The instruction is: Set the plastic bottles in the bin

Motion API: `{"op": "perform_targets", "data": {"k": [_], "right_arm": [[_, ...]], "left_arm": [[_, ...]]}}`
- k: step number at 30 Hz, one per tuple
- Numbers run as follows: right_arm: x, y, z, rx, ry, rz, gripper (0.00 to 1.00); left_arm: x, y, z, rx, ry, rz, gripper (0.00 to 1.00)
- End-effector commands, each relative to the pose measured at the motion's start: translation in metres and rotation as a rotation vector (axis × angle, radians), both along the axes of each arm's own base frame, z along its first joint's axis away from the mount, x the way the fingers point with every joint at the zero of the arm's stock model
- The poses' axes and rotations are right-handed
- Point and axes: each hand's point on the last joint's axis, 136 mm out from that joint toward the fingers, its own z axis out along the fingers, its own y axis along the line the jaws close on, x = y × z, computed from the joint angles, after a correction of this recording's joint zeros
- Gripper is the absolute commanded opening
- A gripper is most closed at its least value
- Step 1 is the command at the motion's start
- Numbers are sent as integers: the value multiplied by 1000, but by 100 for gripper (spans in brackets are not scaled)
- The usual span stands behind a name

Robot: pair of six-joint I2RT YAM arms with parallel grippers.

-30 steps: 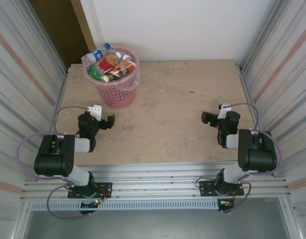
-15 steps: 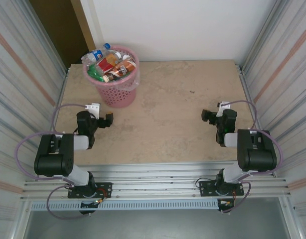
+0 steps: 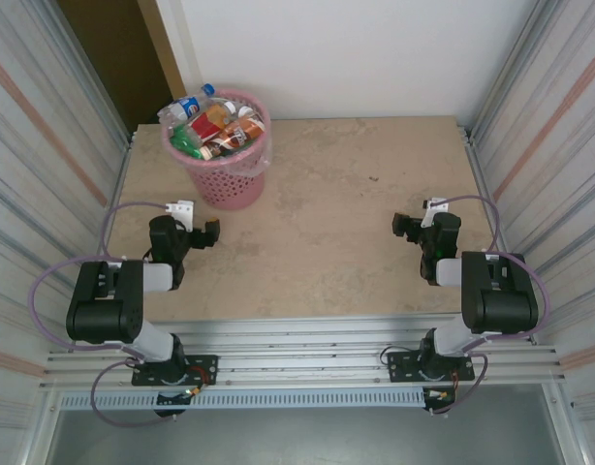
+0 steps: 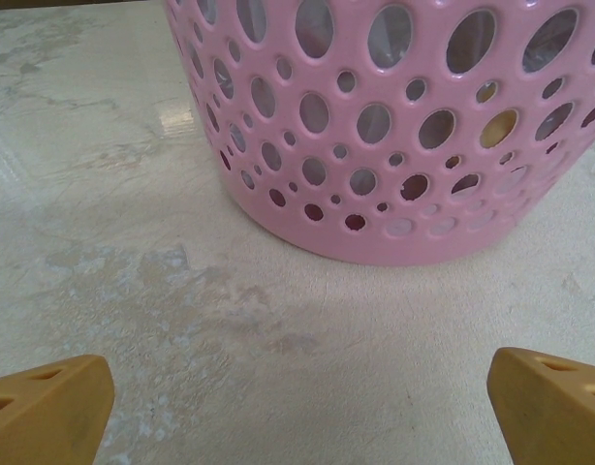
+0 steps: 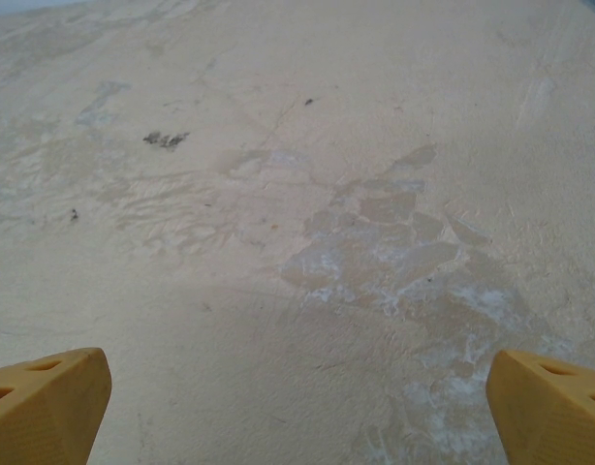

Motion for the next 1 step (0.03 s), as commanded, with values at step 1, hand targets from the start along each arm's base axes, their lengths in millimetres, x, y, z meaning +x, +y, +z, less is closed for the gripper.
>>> {"op": "perform_targets", "data": {"k": [1], "right_arm": [[4, -1, 5, -19, -10, -1, 98]], "left_arm": [[6, 1, 7, -1, -18, 11, 99]]}}
